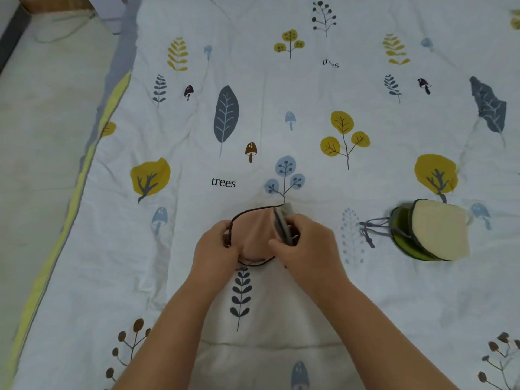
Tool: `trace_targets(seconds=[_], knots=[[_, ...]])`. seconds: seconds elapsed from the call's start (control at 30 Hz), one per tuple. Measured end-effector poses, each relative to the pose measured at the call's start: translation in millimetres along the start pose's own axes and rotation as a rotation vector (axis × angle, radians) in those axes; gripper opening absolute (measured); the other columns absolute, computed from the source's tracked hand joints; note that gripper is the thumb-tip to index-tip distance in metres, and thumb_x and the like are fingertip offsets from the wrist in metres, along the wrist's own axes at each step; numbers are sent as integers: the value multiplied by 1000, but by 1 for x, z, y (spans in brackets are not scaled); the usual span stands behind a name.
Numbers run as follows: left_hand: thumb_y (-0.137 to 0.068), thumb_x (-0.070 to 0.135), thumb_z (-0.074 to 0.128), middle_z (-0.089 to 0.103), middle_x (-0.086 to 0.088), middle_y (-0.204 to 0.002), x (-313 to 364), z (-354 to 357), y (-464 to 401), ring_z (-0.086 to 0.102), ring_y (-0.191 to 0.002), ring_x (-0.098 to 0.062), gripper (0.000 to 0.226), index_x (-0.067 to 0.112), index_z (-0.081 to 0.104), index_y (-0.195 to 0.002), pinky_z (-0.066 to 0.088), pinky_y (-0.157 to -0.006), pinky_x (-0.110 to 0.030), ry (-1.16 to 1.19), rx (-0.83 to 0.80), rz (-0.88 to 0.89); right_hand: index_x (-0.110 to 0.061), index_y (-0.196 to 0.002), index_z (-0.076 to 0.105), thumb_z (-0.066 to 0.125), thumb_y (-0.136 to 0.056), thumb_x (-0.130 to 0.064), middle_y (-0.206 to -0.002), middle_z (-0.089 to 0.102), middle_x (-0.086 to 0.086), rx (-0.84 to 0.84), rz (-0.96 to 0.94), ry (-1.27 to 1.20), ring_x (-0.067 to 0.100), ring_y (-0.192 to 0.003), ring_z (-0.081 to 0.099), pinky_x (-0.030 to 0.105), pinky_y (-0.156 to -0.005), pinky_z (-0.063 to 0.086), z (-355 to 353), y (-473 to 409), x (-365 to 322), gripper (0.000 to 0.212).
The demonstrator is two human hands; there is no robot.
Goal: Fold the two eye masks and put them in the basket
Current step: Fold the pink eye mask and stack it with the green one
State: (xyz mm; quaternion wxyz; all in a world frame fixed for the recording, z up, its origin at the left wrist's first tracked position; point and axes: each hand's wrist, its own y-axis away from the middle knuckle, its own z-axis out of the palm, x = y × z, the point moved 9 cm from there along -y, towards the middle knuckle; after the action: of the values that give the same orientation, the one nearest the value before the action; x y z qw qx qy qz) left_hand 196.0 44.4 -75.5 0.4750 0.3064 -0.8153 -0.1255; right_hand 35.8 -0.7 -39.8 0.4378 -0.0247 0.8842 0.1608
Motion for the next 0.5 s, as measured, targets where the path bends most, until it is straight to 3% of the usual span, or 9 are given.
trace_targets(seconds=[0.1,0.17,0.3,0.33,0.4,0.5], knots=[[-67,-14,49,71,-6,-99,-1,0,0,67,-92,-22,56,24,62,-105,56,-84,-42,79,-82,37,-11,-91,68,67,-72,-20,-88,68,6,-47,-61,-5,19,-79,60,30,-71,50,22,0,-13,21],[-70,-17,45,75,4,-90,-5,2,-1,71,-86,-13,63,36,64,-96,58,-72,-28,170,-136,27,-11,-96,67,66,-74,-25,-93,68,6,-86,-69,-34,20,-84,60,29,-75,50,36,-1,-15,26],[-81,5,45,75,4,-69,-14,2,-6,70,-62,-8,38,32,72,-82,53,-48,-18,357,-129,-92,-10,-111,64,54,-82,-13,-103,66,12,-189,-106,6,20,-90,57,20,-76,40,58,-4,-16,31],[-83,15,48,73,3,-71,-14,1,-7,69,-62,-9,26,28,71,-86,52,-49,-20,339,-106,-95,-10,-113,63,49,-82,-7,-106,67,12,-219,-114,-11,19,-91,57,18,-77,38,61,-4,-16,34],[-83,25,57,71,1,-90,-13,0,-8,68,-79,-14,21,22,64,-103,56,-66,-29,234,-69,-52,-12,-119,62,43,-82,0,-116,67,9,-246,-109,-54,16,-103,58,17,-86,40,61,-2,-15,43],[-82,11,57,67,-5,-108,-10,-2,-8,62,-98,-21,31,19,57,-112,52,-90,-41,140,-1,-12,-9,-116,62,45,-86,-2,-117,66,8,-26,-112,23,20,-108,59,28,-95,46,35,-6,-10,35]])
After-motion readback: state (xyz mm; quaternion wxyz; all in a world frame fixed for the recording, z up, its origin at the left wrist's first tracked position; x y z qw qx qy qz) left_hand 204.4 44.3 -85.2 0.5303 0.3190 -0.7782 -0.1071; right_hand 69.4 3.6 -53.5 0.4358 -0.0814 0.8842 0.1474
